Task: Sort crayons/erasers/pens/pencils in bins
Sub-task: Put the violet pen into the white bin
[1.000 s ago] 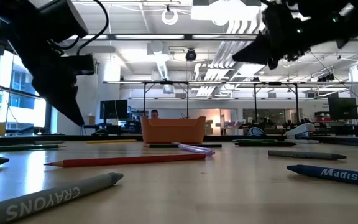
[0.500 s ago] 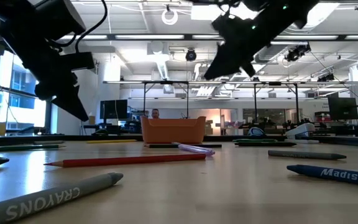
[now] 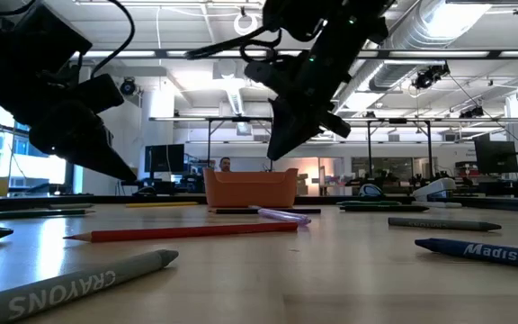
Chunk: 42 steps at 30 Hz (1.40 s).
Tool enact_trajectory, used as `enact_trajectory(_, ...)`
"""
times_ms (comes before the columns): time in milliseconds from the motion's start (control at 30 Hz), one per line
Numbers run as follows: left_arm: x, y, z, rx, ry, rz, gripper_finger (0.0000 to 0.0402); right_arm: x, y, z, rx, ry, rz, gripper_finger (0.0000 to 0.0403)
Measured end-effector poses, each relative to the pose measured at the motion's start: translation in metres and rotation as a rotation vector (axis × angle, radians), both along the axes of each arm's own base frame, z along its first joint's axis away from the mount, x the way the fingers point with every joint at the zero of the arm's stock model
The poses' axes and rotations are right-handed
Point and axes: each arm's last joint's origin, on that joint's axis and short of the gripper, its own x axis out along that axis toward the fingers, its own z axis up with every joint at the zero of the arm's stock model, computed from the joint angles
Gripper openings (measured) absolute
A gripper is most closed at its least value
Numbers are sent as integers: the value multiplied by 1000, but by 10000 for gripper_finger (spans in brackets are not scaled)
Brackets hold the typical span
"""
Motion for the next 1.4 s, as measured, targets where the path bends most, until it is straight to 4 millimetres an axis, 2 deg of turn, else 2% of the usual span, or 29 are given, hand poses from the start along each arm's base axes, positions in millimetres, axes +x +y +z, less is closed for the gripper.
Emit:
enact_trajectory(200,-7,6,-1,-20,-91,-7,0,9,28,-6,126,86,-70,97)
enact_trajectory(333,-8,10,0,-33,-145,-18,0,9,43,-18,165,139,-134,146)
enact_trajectory(433,-8,11,1,-41,-158,-31,0,8,48,-26,180,169,-171,165)
enact_trajectory(600,-7,12,1,-47,-166,-36,0,8,54,-40,177,213,-184,169)
enact_trajectory(900,-4,11,8,-35,-239,-77,0,9,56,-57,173,263,-202,160)
enact_trajectory(1233,-1,10,12,-39,-277,-145,0,7,56,-59,179,290,-231,48)
enact_trajectory(1400,-1,8,13,-62,-295,-195,0,7,56,-59,183,285,-248,23)
